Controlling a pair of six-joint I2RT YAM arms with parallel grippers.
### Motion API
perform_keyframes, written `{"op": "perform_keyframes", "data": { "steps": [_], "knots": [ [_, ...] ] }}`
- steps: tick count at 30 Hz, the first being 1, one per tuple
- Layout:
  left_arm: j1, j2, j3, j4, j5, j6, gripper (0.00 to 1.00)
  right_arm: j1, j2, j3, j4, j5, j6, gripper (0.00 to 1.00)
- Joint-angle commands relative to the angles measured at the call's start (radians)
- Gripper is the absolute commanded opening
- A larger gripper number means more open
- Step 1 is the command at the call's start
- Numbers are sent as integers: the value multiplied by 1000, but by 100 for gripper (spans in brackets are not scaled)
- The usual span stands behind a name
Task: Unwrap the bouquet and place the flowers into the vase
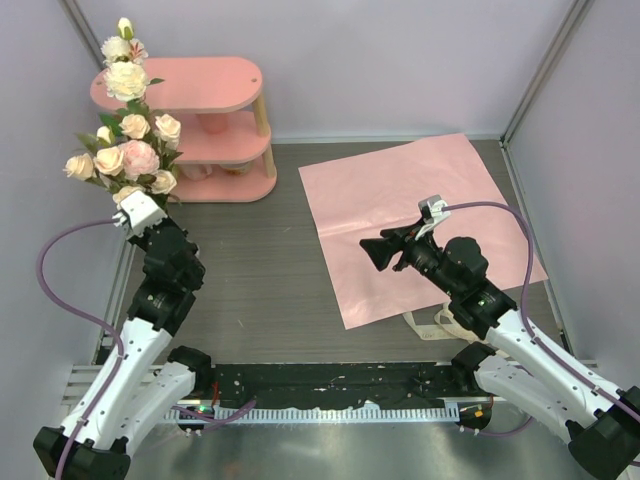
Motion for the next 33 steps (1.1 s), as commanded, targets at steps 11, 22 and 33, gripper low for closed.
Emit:
{"op": "perform_keyframes", "data": {
  "steps": [11, 22, 33],
  "knots": [
    [8, 146, 23, -42, -44, 34, 0, 2, -14, -7, 52, 1, -3, 70],
    [13, 180, 12, -110, -27, 2, 0, 2, -25, -13, 38, 15, -14, 70],
    [13, 169, 29, -123, -41, 0, 13, 2, -37, -15, 30, 13, -9, 70]
  ]
}}
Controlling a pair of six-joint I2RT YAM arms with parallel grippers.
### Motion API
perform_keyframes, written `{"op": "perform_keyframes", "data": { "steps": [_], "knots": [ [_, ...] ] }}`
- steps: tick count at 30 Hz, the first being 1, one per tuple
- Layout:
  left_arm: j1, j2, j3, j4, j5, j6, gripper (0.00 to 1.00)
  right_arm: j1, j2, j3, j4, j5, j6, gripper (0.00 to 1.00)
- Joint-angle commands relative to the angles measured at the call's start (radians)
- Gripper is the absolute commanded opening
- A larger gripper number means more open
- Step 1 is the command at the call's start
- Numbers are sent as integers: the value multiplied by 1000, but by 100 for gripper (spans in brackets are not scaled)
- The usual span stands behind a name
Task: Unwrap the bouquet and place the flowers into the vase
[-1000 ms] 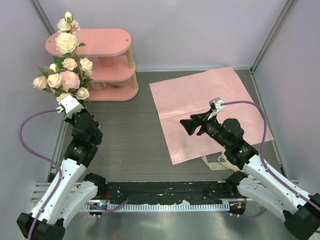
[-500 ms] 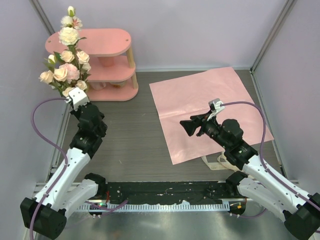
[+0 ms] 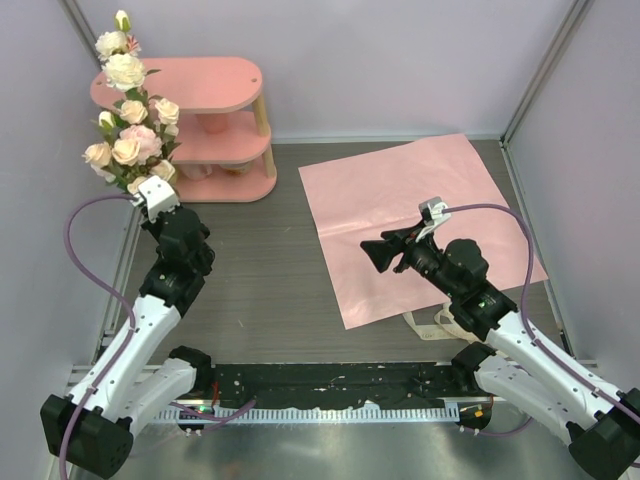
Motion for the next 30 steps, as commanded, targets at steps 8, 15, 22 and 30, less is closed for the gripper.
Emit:
{"op": "perform_keyframes", "data": {
  "steps": [8, 15, 22, 30],
  "knots": [
    [6, -17, 11, -180, 5, -47, 34, 2, -22, 5, 30, 12, -6, 70],
    [6, -66, 23, -213, 11, -71, 52, 2, -18, 8, 30, 7, -3, 70],
    [6, -152, 86, -403, 126, -162, 91, 2, -12, 13, 25, 6, -1, 70],
    [6, -370, 195, -552, 613, -197, 100, 2, 13, 121, -197, 203, 33, 71]
  ]
}}
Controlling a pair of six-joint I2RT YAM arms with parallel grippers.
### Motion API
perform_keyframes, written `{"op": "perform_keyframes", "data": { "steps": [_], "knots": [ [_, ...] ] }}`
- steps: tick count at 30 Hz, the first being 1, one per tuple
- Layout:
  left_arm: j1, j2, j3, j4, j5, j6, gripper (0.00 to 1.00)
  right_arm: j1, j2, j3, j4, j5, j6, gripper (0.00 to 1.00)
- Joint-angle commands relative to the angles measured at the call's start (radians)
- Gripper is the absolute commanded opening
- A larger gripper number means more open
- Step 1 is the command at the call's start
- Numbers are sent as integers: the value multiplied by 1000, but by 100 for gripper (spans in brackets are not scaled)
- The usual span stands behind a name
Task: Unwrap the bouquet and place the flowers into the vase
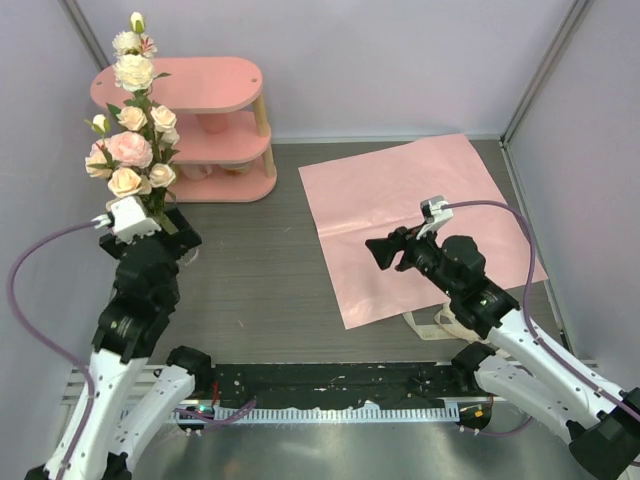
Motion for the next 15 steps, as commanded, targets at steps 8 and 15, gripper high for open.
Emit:
{"op": "perform_keyframes", "data": {
  "steps": [8, 15],
  "knots": [
    [6, -219, 208, -122, 674, -78, 100, 2, 38, 290, -493, 419, 45, 78],
    [6, -172, 417, -227, 878, -64, 100, 2, -77, 408, -688, 516, -24, 95]
  ]
}}
